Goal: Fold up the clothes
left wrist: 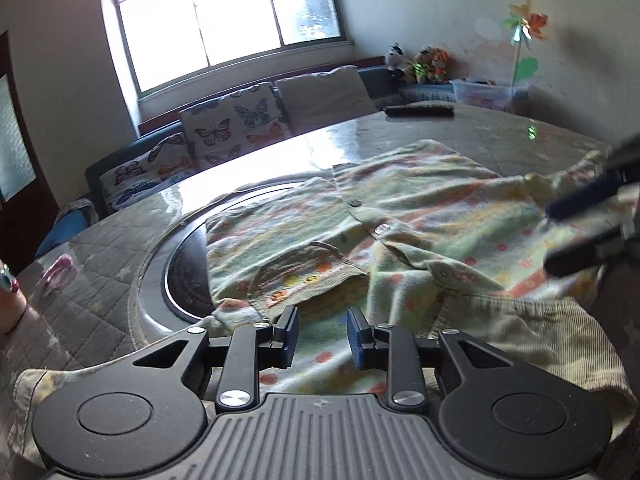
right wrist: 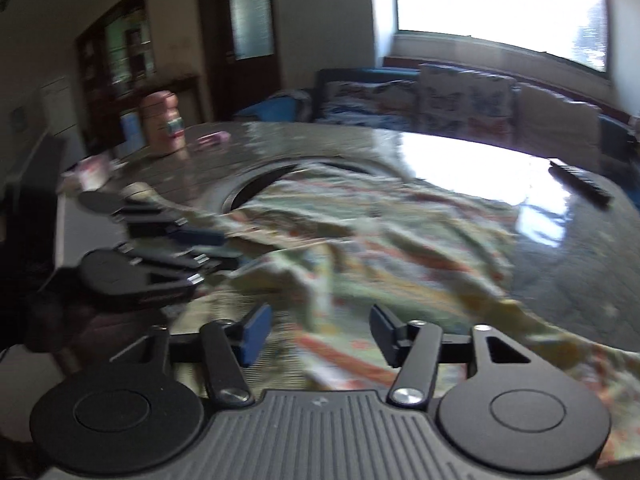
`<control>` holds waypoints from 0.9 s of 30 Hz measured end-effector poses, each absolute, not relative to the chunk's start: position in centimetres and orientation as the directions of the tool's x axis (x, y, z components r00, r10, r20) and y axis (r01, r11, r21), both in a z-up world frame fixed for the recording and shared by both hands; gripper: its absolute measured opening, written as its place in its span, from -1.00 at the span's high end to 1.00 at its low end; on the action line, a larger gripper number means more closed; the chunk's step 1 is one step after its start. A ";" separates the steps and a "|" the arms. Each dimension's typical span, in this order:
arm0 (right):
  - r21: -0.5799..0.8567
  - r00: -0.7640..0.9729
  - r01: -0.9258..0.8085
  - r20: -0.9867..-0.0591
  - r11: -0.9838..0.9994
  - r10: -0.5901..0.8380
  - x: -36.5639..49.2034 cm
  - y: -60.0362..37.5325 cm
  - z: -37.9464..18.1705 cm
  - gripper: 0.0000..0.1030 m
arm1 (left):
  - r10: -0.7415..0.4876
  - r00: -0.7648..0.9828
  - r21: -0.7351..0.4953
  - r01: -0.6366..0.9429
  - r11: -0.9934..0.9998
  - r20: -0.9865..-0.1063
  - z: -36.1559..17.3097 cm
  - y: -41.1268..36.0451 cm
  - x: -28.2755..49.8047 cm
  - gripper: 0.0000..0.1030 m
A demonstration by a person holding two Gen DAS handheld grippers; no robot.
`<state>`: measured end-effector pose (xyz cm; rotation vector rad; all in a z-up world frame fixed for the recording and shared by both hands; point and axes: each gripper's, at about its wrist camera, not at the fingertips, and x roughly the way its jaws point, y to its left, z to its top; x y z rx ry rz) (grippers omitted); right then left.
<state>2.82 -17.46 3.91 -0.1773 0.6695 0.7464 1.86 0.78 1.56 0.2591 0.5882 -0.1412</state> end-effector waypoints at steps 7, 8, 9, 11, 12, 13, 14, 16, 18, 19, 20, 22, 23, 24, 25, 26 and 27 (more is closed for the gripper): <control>0.092 0.442 -0.757 -0.658 0.647 0.610 1.7 -13.1 2.5 0.53 | -0.051 0.830 0.168 0.172 0.971 -0.555 2.1 1.9 1.6 0.43; 0.100 0.428 -0.761 -0.665 0.641 0.612 1.7 -12.9 2.2 0.58 | -0.050 0.831 0.163 0.167 0.972 -0.553 2.2 2.0 1.6 0.43; 0.101 0.422 -0.764 -0.670 0.637 0.611 1.7 -12.7 2.1 0.65 | -0.049 0.832 0.158 0.162 0.974 -0.552 2.2 2.2 1.6 0.43; 0.081 0.421 -0.771 -0.678 0.631 0.602 1.2 -12.5 1.8 0.80 | -0.053 0.831 0.153 0.164 0.975 -0.553 2.3 2.2 1.7 0.43; 0.071 0.427 -0.771 -0.679 0.632 0.597 1.1 -12.5 1.7 0.89 | -0.057 0.829 0.152 0.169 0.974 -0.556 2.2 2.1 1.9 0.43; 0.065 0.436 -0.768 -0.676 0.637 0.594 1.0 -12.7 1.7 0.91 | -0.061 0.828 0.152 0.174 0.973 -0.558 2.2 2.0 2.1 0.43; 0.065 0.443 -0.763 -0.671 0.643 0.594 0.9 -13.0 1.9 0.91 | -0.066 0.826 0.151 0.180 0.972 -0.560 2.1 1.9 2.3 0.43; 0.081 0.457 -0.750 -0.654 0.656 0.603 1.0 -13.9 2.5 0.92 | -0.075 0.822 0.149 0.191 0.970 -0.565 2.0 1.6 2.7 0.43; 0.097 0.472 -0.737 -0.634 0.669 0.612 1.0 -14.7 3.2 0.93 | -0.083 0.818 0.147 0.201 0.968 -0.569 1.9 1.4 3.0 0.43; 0.112 0.487 -0.724 -0.615 0.681 0.619 1.0 -15.6 3.9 0.93 | -0.088 0.816 0.147 0.207 0.967 -0.571 1.9 1.3 3.2 0.43; 0.126 0.495 -0.715 -0.603 0.688 0.625 1.0 -16.2 4.4 0.93 | -0.092 0.814 0.146 0.212 0.966 -0.573 1.8 1.2 3.4 0.43; 0.156 0.507 -0.697 -0.582 0.700 0.636 1.1 -17.3 5.3 0.93 | -0.101 0.810 0.144 0.223 0.964 -0.578 1.7 1.0 3.8 0.43; 0.171 0.509 -0.691 -0.574 0.702 0.641 1.1 -17.7 5.6 0.93 | -0.105 0.808 0.143 0.228 0.963 -0.580 1.7 0.8 3.9 0.43; 0.183 0.511 -0.686 -0.568 0.704 0.645 1.2 -18.0 5.8 0.93 | -0.110 0.805 0.142 0.234 0.962 -0.583 1.6 0.7 4.1 0.44; 0.190 0.513 -0.682 -0.564 0.706 0.647 1.2 -18.2 5.9 0.93 | -0.116 0.799 0.141 0.243 0.960 -0.590 1.4 0.5 4.3 0.46; 0.200 0.516 -0.677 -0.558 0.709 0.650 1.3 -18.5 6.0 0.93 | -0.123 0.796 0.145 0.256 0.956 -0.592 1.3 0.2 4.4 0.46; 0.203 0.514 -0.676 -0.558 0.708 0.651 1.4 -18.5 6.0 0.93 | -0.131 0.794 0.148 0.268 0.952 -0.593 1.1 -0.1 4.4 0.46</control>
